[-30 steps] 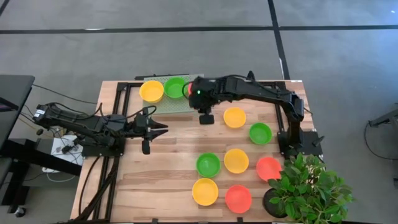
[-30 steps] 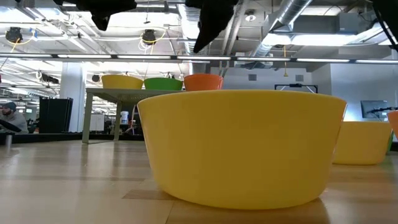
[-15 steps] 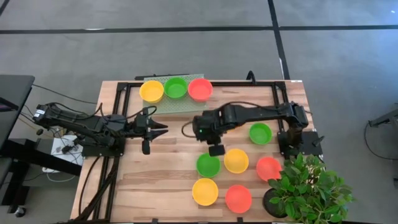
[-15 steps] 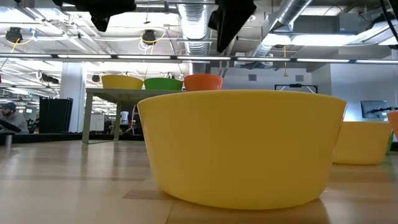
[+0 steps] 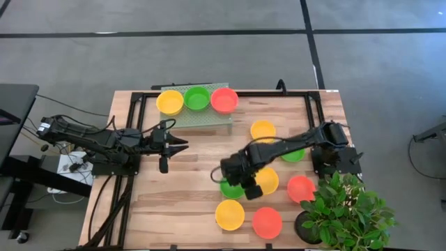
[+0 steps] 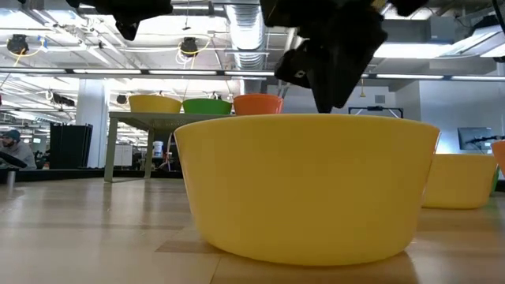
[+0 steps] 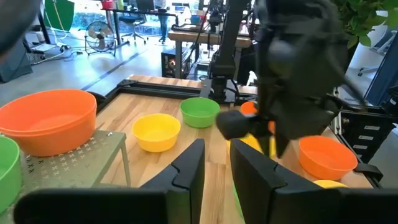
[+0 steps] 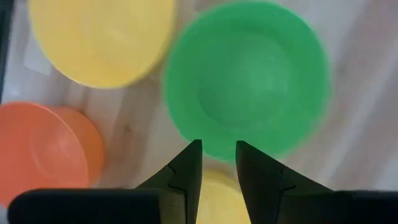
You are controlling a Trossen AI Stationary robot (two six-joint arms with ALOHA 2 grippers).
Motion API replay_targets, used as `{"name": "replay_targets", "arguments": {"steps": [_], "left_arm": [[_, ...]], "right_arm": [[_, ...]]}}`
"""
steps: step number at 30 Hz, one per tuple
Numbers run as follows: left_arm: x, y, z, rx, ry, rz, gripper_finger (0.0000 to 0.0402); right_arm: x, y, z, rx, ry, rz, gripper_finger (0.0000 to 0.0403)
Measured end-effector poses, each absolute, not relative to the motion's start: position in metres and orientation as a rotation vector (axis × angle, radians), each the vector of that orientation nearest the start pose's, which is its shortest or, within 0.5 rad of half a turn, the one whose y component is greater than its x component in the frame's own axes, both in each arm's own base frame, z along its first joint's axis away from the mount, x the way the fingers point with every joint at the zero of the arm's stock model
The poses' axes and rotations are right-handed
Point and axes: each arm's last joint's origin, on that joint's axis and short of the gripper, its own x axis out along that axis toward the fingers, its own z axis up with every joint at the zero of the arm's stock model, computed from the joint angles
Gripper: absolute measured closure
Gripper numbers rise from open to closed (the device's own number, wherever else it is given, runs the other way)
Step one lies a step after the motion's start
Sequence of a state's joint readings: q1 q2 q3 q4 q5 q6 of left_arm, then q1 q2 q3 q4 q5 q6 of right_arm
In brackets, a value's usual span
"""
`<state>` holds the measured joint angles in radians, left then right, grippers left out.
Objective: Pick & Place Mini bowls
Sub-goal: Stack the green bowl on top of the other green bowl on the shelf
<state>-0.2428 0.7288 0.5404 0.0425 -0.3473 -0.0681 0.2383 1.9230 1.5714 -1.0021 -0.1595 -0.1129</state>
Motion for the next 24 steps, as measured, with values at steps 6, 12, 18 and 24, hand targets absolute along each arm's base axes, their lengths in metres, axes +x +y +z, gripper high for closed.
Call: {"name": "replay_targets", "arguments": {"steps": [6,12,18,24], "left_arm": [[0.166,-0.031,0.279,-0.026,0.135,0.109,0.0323],[0.166,-0.031,0.279,-0.026,0.134,0.109,0.0323],[0.166,-0.031,0.279,-0.026,0.133,0.109,0.0323],[0.166,-0.031,0.279,-0.026,0.133,0.109,0.0323]], "right_arm": [[0.367,0.128,0.219,-0.204,1.268,0.461,0.0310],[0.361,0.137,0.206,-0.218,1.302,0.459,0.0310],[0.362,0.130,0.199,-0.213,1.300,0.418,0.0310],[0.358,0.129,0.191,-0.198,1.321,0.408,0.0310]]}}
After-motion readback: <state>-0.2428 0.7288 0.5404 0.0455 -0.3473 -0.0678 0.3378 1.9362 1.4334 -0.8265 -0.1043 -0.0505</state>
